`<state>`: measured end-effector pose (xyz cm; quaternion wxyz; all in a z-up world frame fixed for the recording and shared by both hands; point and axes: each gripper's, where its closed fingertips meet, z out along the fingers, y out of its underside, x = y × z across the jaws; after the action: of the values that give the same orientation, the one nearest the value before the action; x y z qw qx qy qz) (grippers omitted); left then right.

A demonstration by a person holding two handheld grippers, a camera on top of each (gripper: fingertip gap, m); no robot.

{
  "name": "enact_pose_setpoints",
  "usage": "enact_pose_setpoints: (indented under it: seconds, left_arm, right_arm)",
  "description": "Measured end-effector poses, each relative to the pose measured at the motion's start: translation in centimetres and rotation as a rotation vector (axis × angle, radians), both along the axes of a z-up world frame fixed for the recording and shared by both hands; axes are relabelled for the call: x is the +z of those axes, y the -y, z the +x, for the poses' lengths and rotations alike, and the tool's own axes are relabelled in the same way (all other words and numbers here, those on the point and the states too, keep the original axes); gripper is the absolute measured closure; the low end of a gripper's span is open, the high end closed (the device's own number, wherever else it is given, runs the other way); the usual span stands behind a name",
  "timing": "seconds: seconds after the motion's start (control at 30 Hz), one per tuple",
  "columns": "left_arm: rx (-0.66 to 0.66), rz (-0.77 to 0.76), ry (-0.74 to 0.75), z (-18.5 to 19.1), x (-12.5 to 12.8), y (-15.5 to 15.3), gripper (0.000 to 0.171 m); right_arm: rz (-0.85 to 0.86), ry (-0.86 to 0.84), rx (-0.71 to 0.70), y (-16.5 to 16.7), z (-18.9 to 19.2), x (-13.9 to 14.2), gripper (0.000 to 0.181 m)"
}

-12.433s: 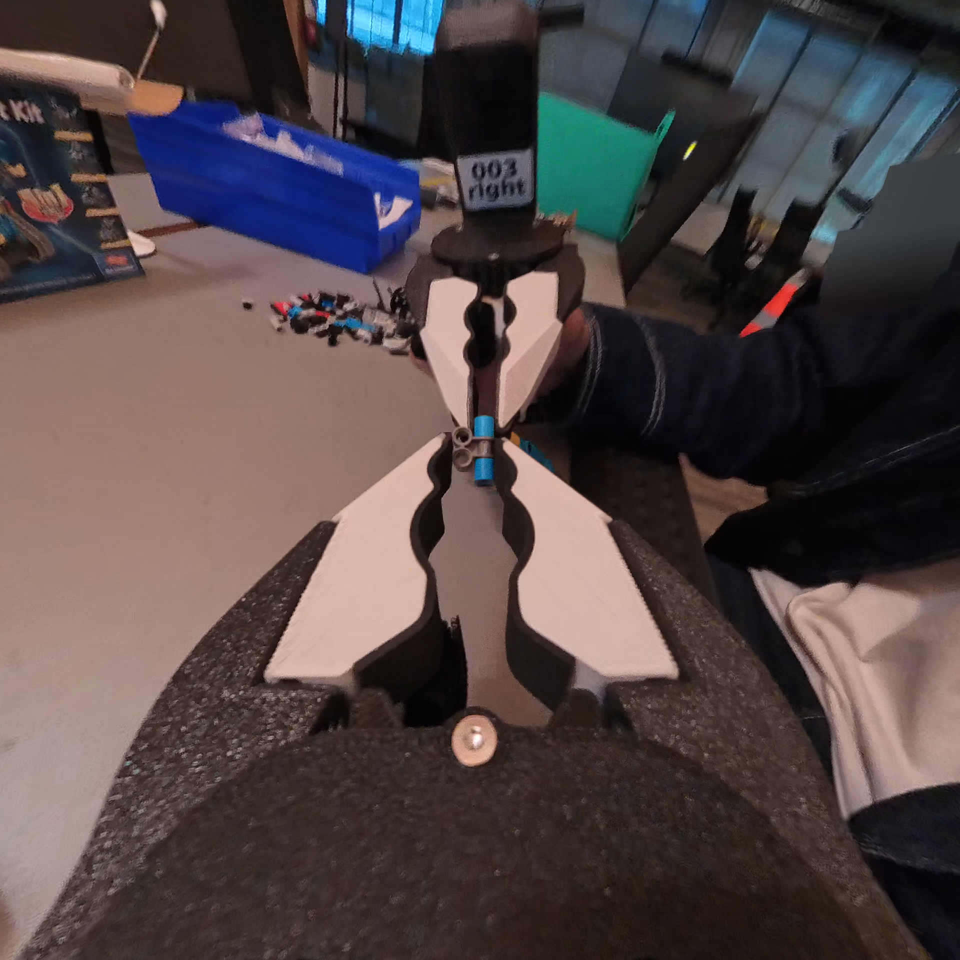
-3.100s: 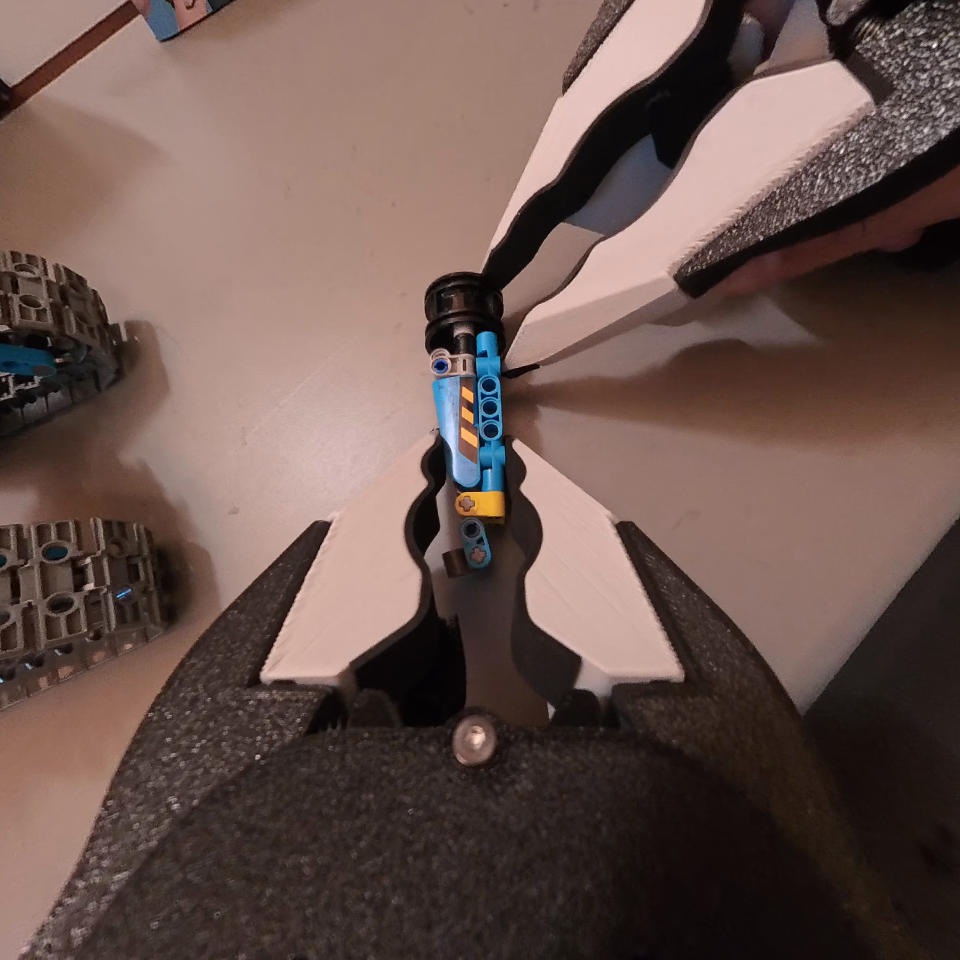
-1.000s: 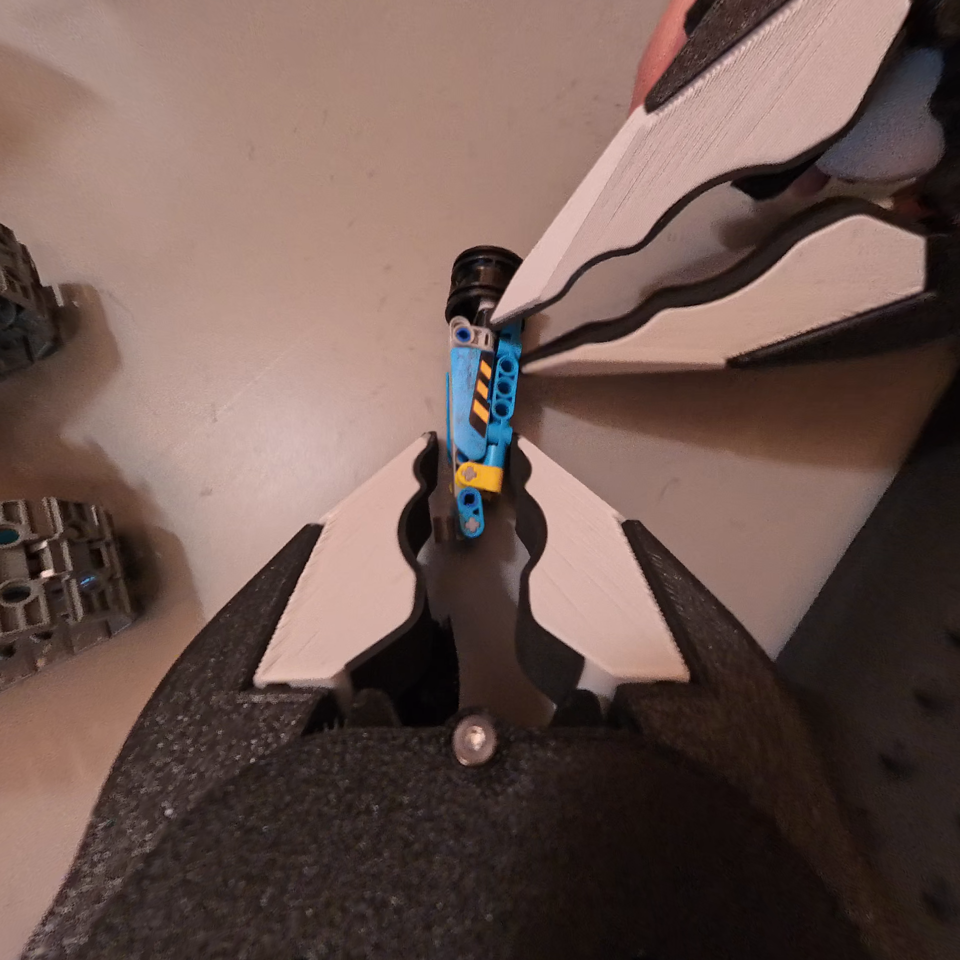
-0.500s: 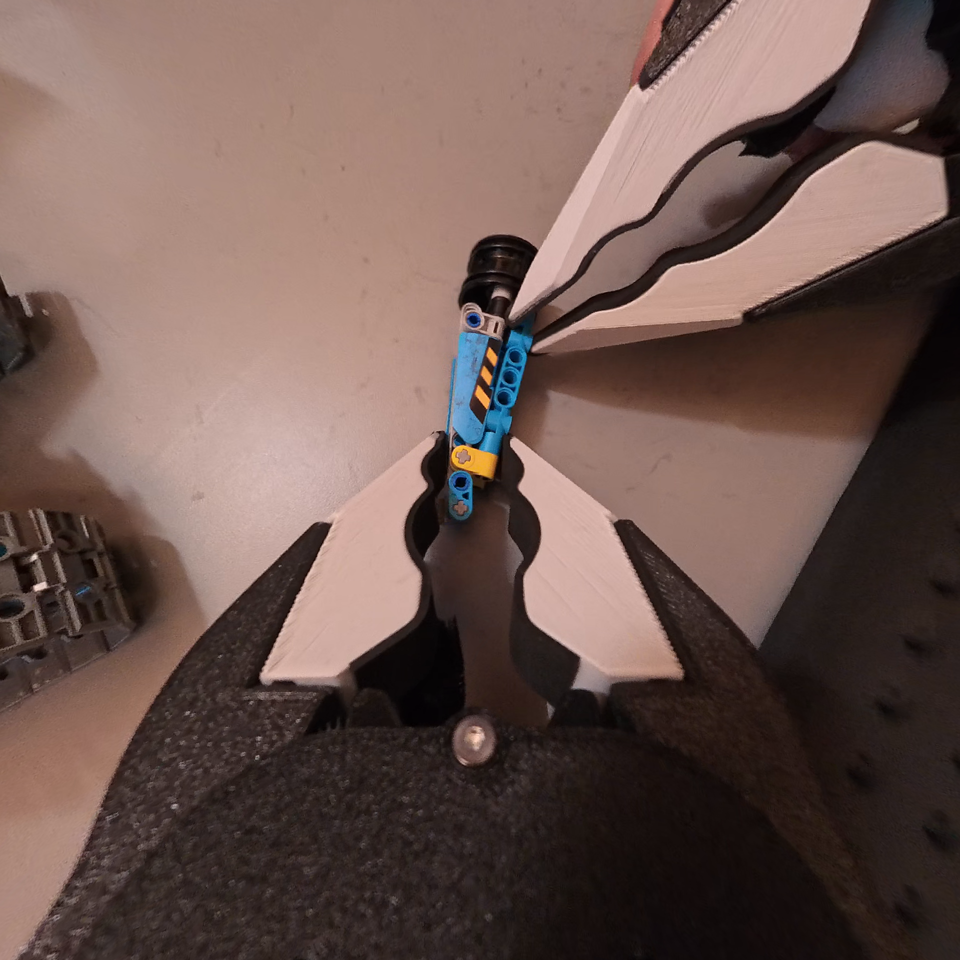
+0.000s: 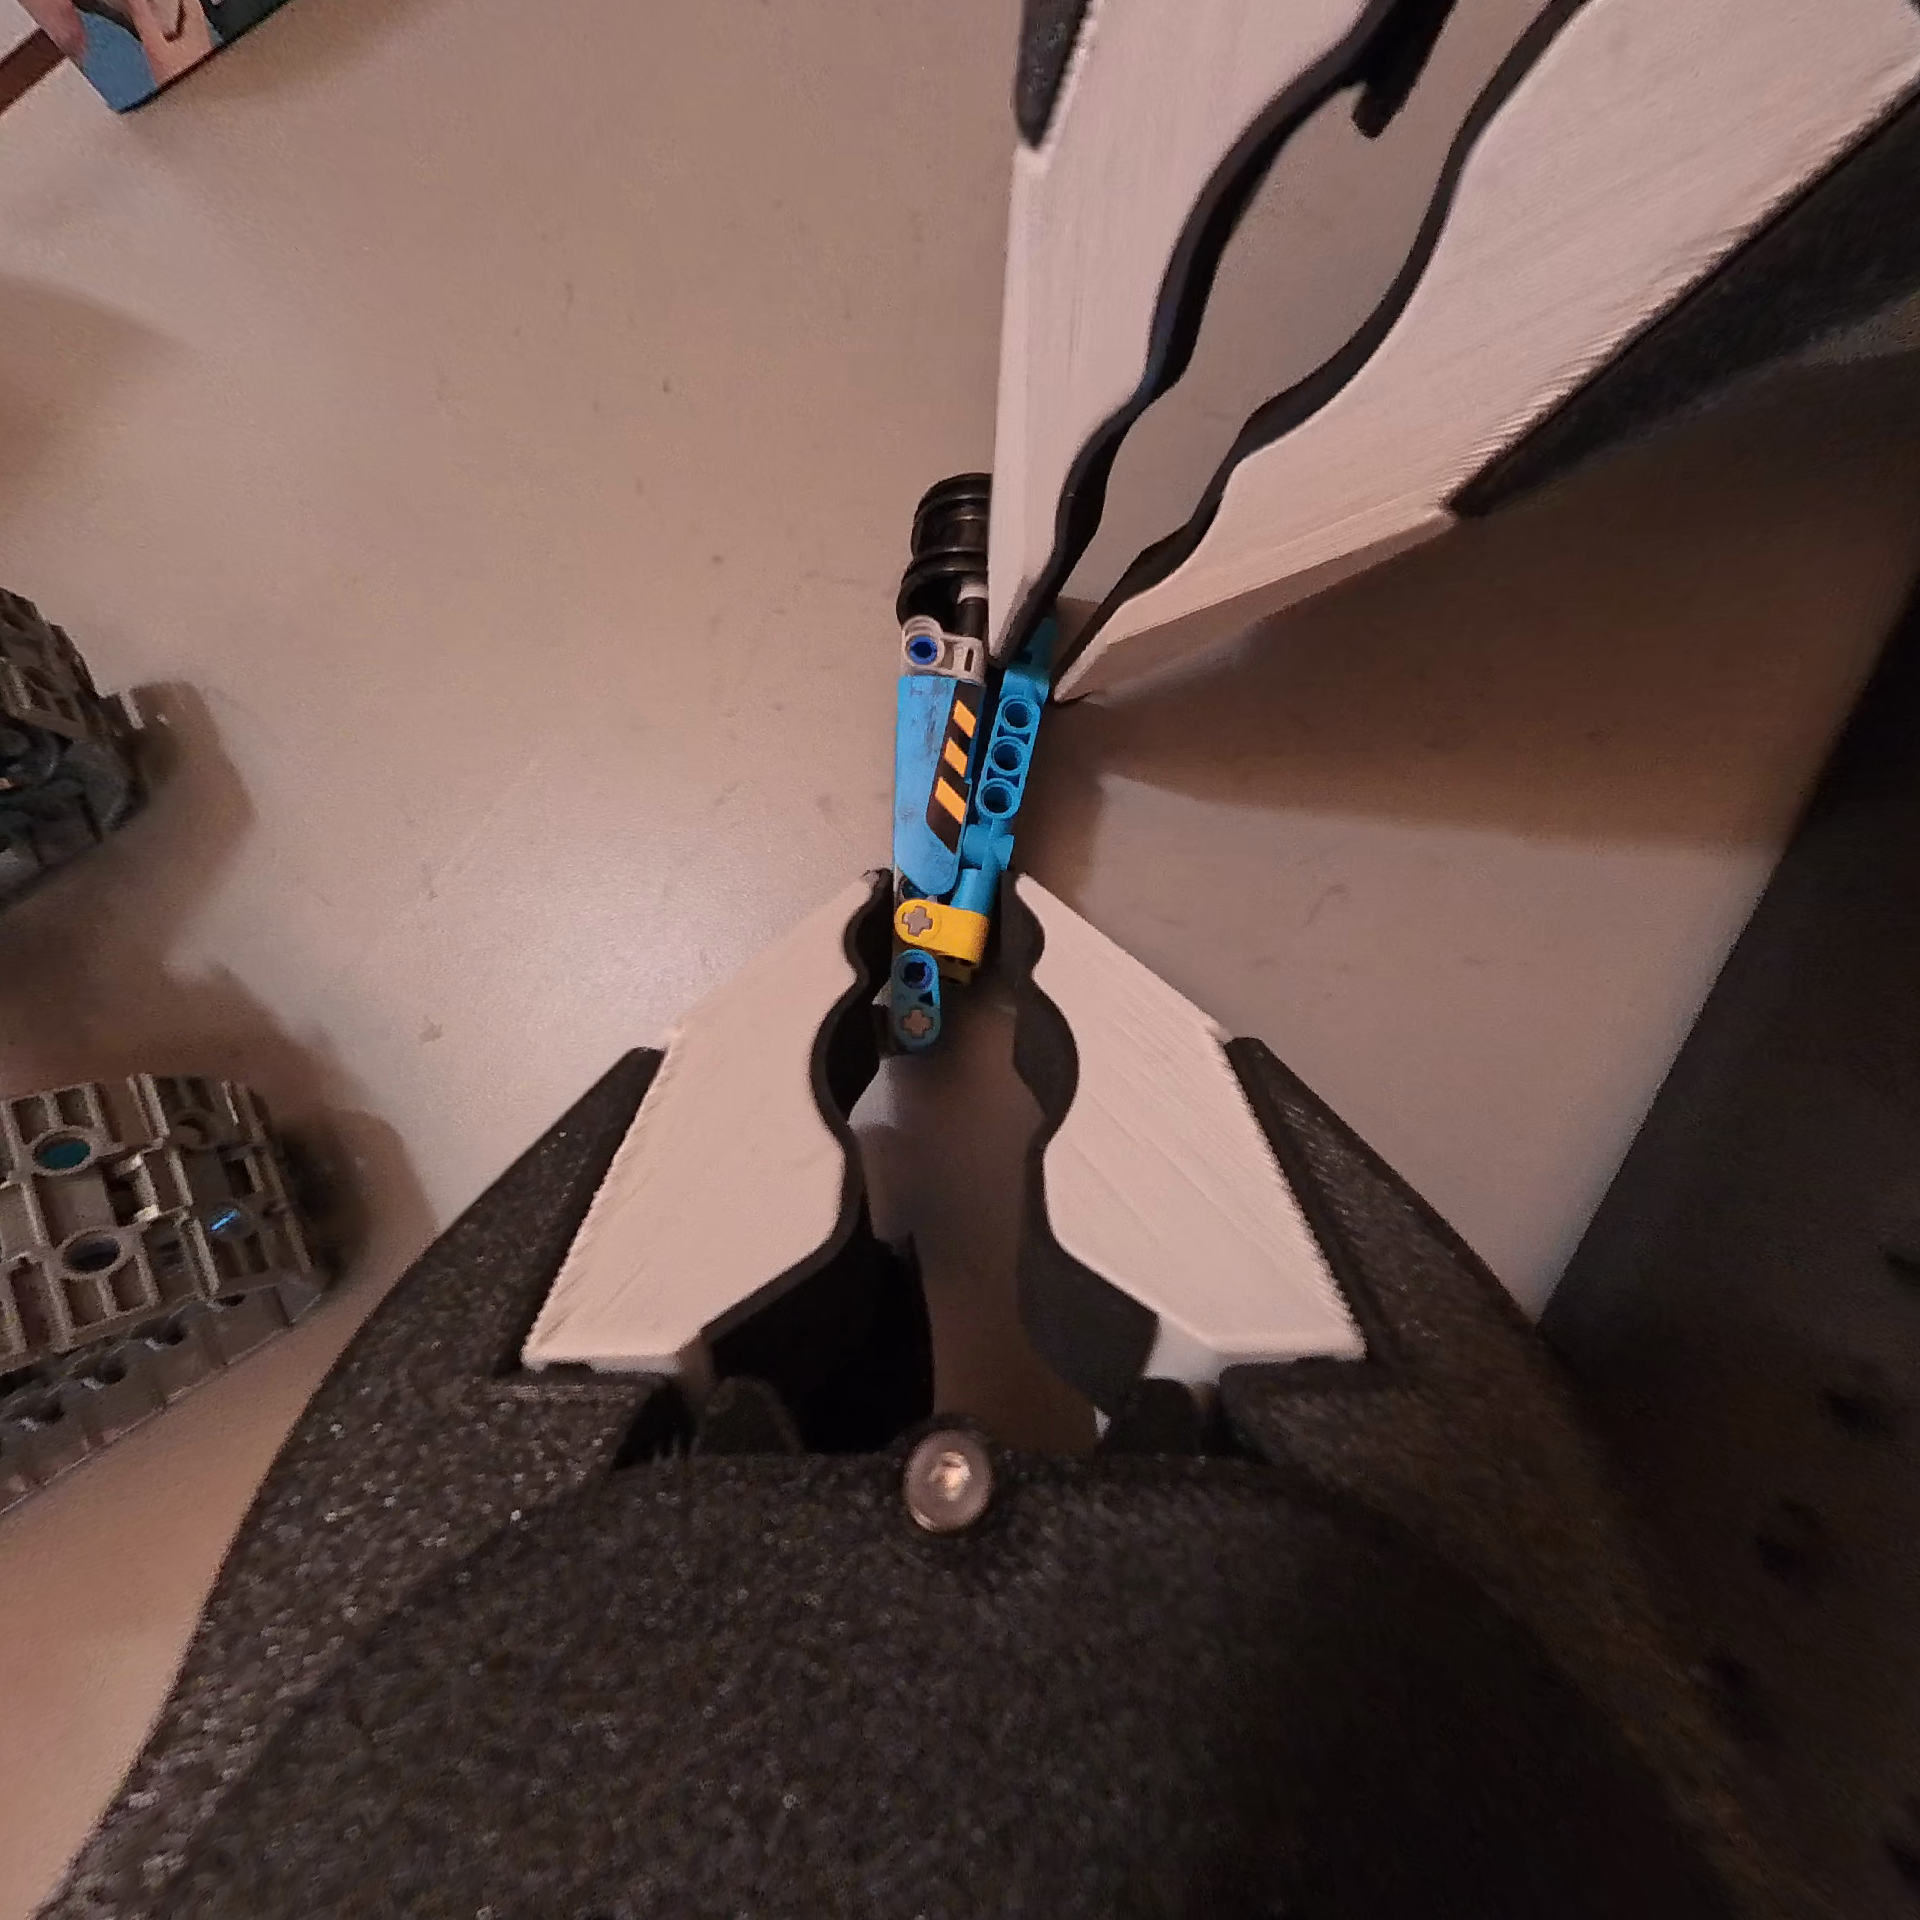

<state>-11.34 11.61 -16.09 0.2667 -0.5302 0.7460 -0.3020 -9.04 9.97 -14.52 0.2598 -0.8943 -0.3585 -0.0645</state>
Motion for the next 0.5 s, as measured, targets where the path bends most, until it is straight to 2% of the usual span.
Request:
enact_pose_setpoints:
  seconds: [0.27,0.33,0.5]
  left_arm:
    - [-0.016,-0.109,-0.038,-0.03,-0.05,0.01,0.152]
    - [-0.023,-0.151,-0.051,-0.09,-0.03,0.03,0.152]
    - [-0.041,-0.229,-0.065,-0.95,0.24,-0.08,0.148]
  right_arm:
    - [-0.228,-0.080,0.070,-0.19,-0.08,-0.10,0.176]
    - [-0.244,-0.070,0.092,-0.27,-0.16,-0.12,0.176]
    - [-0.213,-0.168,0.048,-0.11,-0.23,-0.10,0.176]
